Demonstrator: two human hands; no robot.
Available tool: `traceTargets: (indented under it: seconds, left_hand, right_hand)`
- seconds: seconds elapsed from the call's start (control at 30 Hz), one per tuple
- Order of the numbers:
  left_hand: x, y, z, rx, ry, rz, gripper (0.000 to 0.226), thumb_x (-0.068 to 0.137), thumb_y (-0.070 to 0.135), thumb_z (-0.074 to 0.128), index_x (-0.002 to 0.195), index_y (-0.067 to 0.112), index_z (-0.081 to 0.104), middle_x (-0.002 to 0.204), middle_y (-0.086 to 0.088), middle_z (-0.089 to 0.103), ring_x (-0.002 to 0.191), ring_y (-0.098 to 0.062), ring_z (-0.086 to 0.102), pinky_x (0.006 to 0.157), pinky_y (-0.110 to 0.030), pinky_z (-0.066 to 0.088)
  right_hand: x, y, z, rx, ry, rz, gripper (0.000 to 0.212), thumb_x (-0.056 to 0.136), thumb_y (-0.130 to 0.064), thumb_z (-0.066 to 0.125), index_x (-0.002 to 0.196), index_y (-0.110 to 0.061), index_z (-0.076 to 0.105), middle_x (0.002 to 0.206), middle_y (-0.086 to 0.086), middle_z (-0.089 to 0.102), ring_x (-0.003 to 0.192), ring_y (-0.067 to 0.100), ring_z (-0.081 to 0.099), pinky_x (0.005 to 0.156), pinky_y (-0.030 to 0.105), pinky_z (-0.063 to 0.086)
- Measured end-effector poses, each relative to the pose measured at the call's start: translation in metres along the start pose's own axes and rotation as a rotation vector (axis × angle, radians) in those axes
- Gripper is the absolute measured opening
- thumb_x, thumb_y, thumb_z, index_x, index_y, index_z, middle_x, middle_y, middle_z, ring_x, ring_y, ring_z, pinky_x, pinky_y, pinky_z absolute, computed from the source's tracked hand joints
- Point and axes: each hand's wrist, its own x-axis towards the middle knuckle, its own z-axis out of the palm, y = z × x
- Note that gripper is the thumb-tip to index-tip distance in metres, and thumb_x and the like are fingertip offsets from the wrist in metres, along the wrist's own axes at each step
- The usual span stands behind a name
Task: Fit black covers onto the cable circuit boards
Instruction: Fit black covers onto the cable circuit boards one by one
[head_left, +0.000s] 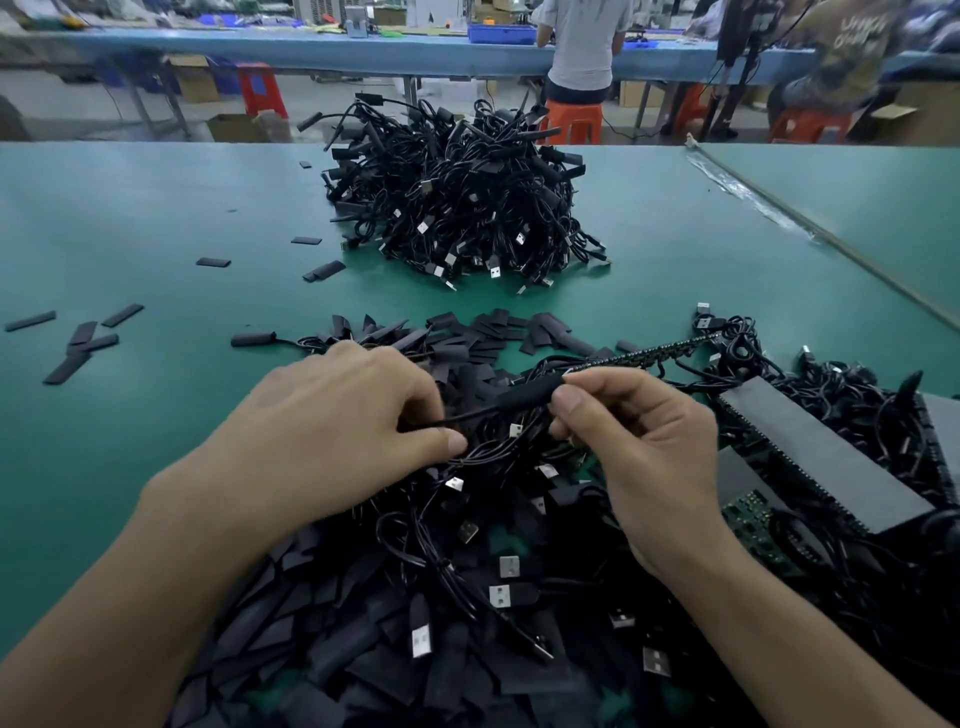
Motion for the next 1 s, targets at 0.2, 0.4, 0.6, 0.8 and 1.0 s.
traceTargets:
  seconds: [0.2, 0.4, 0.6, 0.8, 1.0]
  left_hand:
    - [0.008, -0.004, -0.009, -0.617, -0.034, -0.093, 0.044, 0.096, 0.046, 0.054, 0.063, 0.021, 0.072, 0.057, 0.007, 0.07, 0.047, -0.016, 0.055, 0.055, -0.027, 0.048]
    - [0.017, -0.017, 0.006, -1.017, -0.153, -0.377, 0.047, 0.095, 0.036, 0.058, 0.055, 0.016, 0.071, 0.067, -0.013, 0.073, 0.049, -0.014, 0.059, 0.038, -0.02, 0.04]
    - [0.024, -0.034, 0.017, -1.006, 0.078, -0.403, 0.035, 0.069, 0.043, 0.078, 0.088, 0.013, 0.077, 0.08, -0.006, 0.077, 0.056, -0.011, 0.067, 0.057, -0.026, 0.051]
    - [0.025, -0.043, 0.019, -0.46, 0.442, -0.493, 0.053, 0.058, 0.052, 0.089, 0.079, 0.024, 0.049, 0.076, 0.0, 0.057, 0.067, -0.012, 0.05, 0.053, -0.03, 0.032]
    - [0.02, -0.018, 0.022, -0.396, 0.421, -0.146, 0.022, 0.07, 0.045, 0.083, 0.075, 0.035, 0.064, 0.062, 0.014, 0.061, 0.057, 0.001, 0.056, 0.058, -0.026, 0.044]
  right_hand:
    - [-0.001, -0.003, 0.001, -0.137, 0.14, -0.055, 0.005, 0.087, -0.013, 0.072, 0.085, -0.017, 0.071, 0.072, 0.002, 0.071, 0.063, 0.015, 0.066, 0.063, 0.023, 0.055]
    - [-0.004, -0.001, 0.002, -0.455, 0.198, -0.175, 0.02, 0.088, -0.01, 0.072, 0.088, -0.03, 0.068, 0.081, -0.014, 0.064, 0.074, 0.007, 0.062, 0.067, 0.016, 0.05]
    - [-0.002, 0.005, -0.001, -0.878, 0.209, -0.124, 0.063, 0.087, -0.006, 0.071, 0.136, -0.041, 0.053, 0.14, -0.011, 0.031, 0.125, 0.013, 0.031, 0.108, 0.035, 0.023]
    - [-0.002, 0.006, -0.001, -1.002, 0.266, -0.195, 0.014, 0.089, -0.027, 0.069, 0.099, -0.036, 0.072, 0.131, -0.014, 0.045, 0.117, 0.015, 0.031, 0.09, 0.034, 0.016]
    - [-0.003, 0.005, -0.004, -0.872, 0.224, -0.382, 0.019, 0.087, -0.024, 0.072, 0.106, -0.026, 0.073, 0.1, -0.023, 0.059, 0.086, 0.004, 0.045, 0.079, 0.035, 0.034]
